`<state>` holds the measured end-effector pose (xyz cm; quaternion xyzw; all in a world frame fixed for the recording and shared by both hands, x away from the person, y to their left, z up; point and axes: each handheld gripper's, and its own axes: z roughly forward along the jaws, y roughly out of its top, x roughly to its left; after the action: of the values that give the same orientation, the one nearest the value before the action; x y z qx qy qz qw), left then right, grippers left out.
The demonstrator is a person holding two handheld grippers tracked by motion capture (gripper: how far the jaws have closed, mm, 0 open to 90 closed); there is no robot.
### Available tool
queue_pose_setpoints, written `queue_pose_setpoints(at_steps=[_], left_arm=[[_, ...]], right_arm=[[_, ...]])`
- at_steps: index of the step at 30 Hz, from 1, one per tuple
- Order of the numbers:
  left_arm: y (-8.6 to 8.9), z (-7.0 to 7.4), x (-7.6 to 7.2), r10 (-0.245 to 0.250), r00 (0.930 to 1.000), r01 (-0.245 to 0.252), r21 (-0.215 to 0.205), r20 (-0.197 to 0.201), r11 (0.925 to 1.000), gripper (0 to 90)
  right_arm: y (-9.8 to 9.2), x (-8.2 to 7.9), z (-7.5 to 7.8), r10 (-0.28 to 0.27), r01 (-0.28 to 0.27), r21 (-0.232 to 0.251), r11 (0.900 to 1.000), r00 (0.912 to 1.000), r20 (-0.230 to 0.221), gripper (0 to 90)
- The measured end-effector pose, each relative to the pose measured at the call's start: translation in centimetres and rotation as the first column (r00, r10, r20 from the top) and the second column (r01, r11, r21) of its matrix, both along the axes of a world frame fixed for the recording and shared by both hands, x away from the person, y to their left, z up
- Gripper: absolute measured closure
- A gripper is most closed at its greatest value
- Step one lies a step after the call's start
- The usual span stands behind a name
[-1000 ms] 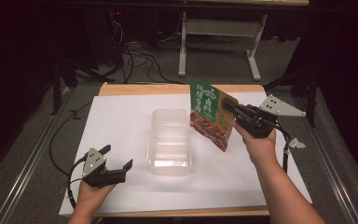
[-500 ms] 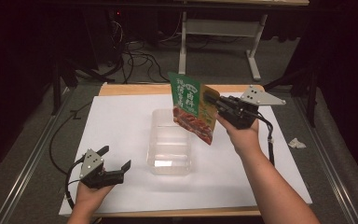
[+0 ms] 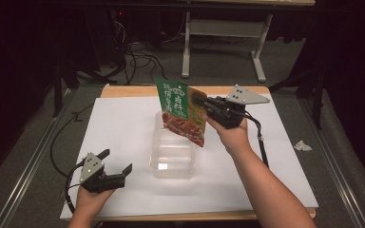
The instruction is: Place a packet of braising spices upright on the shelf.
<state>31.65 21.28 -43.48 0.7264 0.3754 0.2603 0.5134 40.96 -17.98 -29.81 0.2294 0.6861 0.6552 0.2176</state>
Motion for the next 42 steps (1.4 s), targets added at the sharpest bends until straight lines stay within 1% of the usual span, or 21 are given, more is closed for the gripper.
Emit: queue_pose_setpoints(at_steps=[3, 6, 9, 15, 20, 21, 25, 27, 30, 34, 36, 40, 42], left_arm=[[0.1, 0.0, -0.1, 0.001, 1.0000, -0.001, -0.001, 0.000, 1.0000, 4.7], [0.1, 0.0, -0.1, 0.002, 1.0000, -0.001, -0.003, 0.001, 1.0000, 4.7], [0.2, 0.0, -0.1, 0.004, 1.0000, -0.004, -0.003, 0.000, 1.0000, 4.7], [0.2, 0.0, -0.2, 0.004, 1.0000, -0.004, -0.003, -0.001, 1.0000, 4.7], [0.3, 0.0, -0.2, 0.004, 1.0000, -0.004, 0.000, -0.001, 1.0000, 4.7], [0.3, 0.0, -0.2, 0.004, 1.0000, -0.004, 0.000, -0.004, 1.0000, 4.7], [0.2, -0.1, -0.2, 0.002, 1.0000, -0.002, 0.004, -0.007, 1.0000, 4.7], [0.2, -0.1, -0.2, 0.002, 1.0000, -0.002, 0.001, -0.004, 1.0000, 4.7], [0.3, 0.0, -0.2, 0.005, 1.0000, -0.005, -0.001, -0.003, 1.0000, 4.7], [0.3, -0.1, -0.2, 0.005, 1.0000, -0.005, -0.001, -0.003, 1.0000, 4.7], [0.2, -0.1, -0.2, 0.002, 1.0000, -0.002, 0.006, -0.003, 1.0000, 4.7], [0.2, 0.0, -0.2, 0.004, 1.0000, -0.004, 0.002, -0.002, 1.0000, 4.7], [0.2, 0.0, -0.2, 0.004, 1.0000, -0.004, 0.002, -0.002, 1.0000, 4.7]], right_arm=[[0.7, 0.4, -0.4, 0.019, -0.019, -0.009, 1.000, 0.9998, 0.000, 90.0], [1.0, 0.6, -0.5, 0.027, -0.027, -0.014, 1.000, 0.9996, -0.004, 90.0], [1.4, 0.8, -0.8, 0.033, -0.033, -0.015, 0.999, 0.9993, -0.018, 90.0], [1.8, 1.0, -1.1, 0.039, -0.039, -0.017, 0.999, 0.9991, -0.015, 90.0], [2.0, 1.3, -1.5, 0.030, -0.031, -0.021, 0.999, 0.9993, -0.020, 90.0], [2.0, 1.5, -1.8, 0.028, -0.029, -0.013, 1.000, 0.9994, -0.021, 90.0], [2.0, 1.6, -2.1, 0.020, -0.021, -0.011, 1.000, 0.9994, -0.028, 90.0], [2.0, 1.7, -2.3, 0.015, -0.015, -0.014, 1.000, 0.9996, -0.023, 90.0], [1.9, 1.8, -2.5, 0.008, -0.009, -0.014, 1.000, 0.9996, -0.028, 90.0], [1.7, 1.8, -2.8, -0.005, 0.005, -0.006, 1.000, 0.9997, -0.025, 90.0], [1.7, 1.8, -2.9, -0.008, 0.008, 0.000, 1.000, 0.9996, -0.028, 90.0], [2.0, 1.9, -3.3, -0.019, 0.019, 0.003, 1.000, 0.9990, -0.039, 90.0], [2.0, 1.9, -3.3, -0.017, 0.018, 0.007, 1.000, 0.9991, -0.037, 90.0]])
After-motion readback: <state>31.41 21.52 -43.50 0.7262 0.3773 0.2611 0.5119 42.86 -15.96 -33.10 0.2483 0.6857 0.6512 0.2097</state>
